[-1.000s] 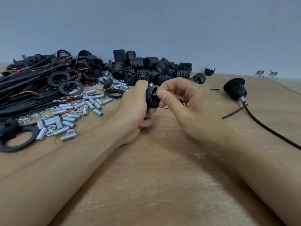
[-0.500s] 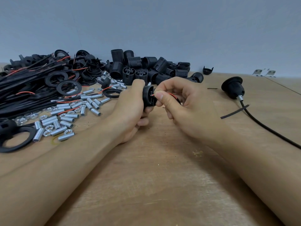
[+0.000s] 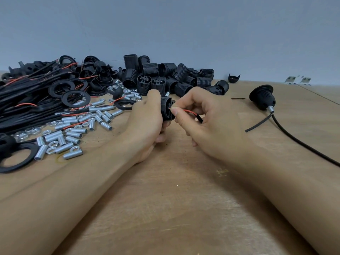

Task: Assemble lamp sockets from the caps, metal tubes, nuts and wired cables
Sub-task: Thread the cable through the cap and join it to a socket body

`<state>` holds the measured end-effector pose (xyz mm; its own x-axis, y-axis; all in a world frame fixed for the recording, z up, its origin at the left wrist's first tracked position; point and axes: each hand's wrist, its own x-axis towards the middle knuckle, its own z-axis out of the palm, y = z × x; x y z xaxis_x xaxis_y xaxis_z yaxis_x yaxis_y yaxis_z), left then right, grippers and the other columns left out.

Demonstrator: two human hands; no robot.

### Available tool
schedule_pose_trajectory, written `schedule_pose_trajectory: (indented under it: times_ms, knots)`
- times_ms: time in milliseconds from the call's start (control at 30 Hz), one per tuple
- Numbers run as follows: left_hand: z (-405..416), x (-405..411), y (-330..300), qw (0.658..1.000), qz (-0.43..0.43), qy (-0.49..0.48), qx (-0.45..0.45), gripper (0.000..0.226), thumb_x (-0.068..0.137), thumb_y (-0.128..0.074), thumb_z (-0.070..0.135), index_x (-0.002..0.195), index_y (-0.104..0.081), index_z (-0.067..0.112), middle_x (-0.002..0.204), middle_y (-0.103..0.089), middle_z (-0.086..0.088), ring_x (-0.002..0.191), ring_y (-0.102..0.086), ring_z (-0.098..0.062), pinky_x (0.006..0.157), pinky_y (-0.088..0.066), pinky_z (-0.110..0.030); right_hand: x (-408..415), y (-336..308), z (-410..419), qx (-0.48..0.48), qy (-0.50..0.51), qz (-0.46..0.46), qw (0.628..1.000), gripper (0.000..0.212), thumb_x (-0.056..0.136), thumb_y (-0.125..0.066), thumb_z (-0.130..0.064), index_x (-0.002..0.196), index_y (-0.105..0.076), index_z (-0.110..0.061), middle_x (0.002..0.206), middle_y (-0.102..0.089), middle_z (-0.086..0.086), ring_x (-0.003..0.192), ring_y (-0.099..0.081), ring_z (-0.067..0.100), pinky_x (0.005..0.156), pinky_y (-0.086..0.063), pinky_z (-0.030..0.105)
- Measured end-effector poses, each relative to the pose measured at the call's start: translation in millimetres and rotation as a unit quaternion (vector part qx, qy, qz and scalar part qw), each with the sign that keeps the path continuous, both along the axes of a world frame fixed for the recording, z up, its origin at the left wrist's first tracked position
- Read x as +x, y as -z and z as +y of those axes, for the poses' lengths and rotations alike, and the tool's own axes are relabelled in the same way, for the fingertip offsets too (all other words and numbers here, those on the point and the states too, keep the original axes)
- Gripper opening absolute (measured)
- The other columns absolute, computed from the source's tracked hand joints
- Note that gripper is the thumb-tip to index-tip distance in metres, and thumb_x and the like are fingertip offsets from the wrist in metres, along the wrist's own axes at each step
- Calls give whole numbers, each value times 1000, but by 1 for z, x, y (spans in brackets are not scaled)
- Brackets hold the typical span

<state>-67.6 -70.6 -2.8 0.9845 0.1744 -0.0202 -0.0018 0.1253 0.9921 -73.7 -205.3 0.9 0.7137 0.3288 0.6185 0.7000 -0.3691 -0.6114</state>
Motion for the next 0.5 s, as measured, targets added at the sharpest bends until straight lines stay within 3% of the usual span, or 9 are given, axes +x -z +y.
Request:
schedule_pose_trajectory:
  times_ms: [367, 500]
  knots:
    - [-2, 1, 7, 996, -2, -68, 54, 33, 93, -35, 31, 65, -46, 19, 42, -42, 7, 42, -36, -14, 37, -26, -19, 0, 4, -1, -28, -3, -55, 998, 8, 91, -66, -6, 83, -63, -3, 65, -56, -12, 55, -53, 0, 56, -37, 9]
    - [2, 1, 7, 997, 0, -61, 54, 32, 94, -36, 32, 67, -45, 19, 44, -40, 8, 40, -34, -12, 35, -26, -17, 0, 5, 2, -20, -6, -7, 1000, 8, 93, -65, -9, 88, -64, -3, 68, -60, -9, 58, -58, 6, 55, -47, 22]
